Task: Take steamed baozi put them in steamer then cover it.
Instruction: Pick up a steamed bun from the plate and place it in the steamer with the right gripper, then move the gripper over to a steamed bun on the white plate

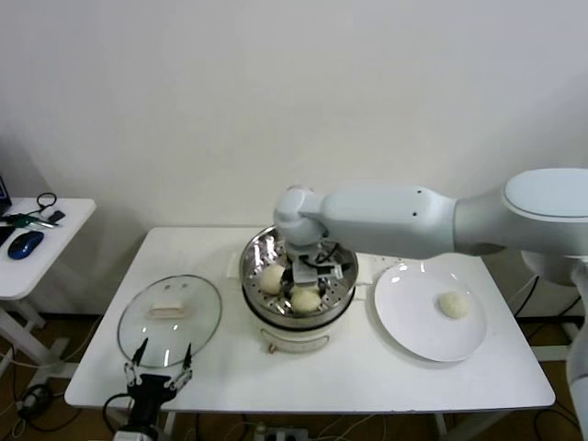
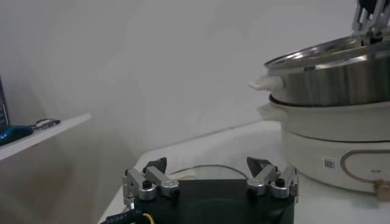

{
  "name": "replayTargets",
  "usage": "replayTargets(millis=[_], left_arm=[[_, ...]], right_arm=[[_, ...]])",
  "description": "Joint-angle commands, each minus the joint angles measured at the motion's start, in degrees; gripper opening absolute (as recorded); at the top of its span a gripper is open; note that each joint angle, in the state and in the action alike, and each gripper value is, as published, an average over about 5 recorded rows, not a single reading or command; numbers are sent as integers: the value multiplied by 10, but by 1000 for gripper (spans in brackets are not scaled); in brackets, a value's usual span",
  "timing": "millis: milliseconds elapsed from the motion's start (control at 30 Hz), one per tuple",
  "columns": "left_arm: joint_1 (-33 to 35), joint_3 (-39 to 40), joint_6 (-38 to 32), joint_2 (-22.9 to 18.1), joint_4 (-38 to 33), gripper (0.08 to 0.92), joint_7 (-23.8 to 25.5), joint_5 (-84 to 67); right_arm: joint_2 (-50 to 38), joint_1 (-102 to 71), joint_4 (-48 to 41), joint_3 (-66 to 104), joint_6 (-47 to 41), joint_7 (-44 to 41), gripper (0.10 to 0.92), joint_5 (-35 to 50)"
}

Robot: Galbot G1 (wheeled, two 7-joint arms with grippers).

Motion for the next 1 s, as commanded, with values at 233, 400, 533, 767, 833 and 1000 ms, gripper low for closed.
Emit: replayTargets(millis=[233, 400, 533, 767, 833, 1000], left_arm=[[-4, -1, 1, 0, 2, 823, 0, -2], [-3, -1, 0, 1, 1, 823, -1, -2], [-3, -1, 1, 2, 0, 823, -1, -1], [-2, 0, 0, 4, -2, 823, -1, 0], [-2, 1, 0, 6, -2, 823, -1, 0], [-8, 7, 3, 5, -5, 823, -1, 5]], right_arm=[[3, -1, 3, 0, 3, 4, 812, -1], [-8, 15, 6, 5, 5, 1, 822, 5], [-26, 35, 2, 18, 5, 2, 823, 11], [-108, 120, 3, -15, -64, 26, 823, 74], [-139, 146, 2, -42, -114, 43, 823, 107], [-204, 182, -10, -114, -227, 49, 823, 189]])
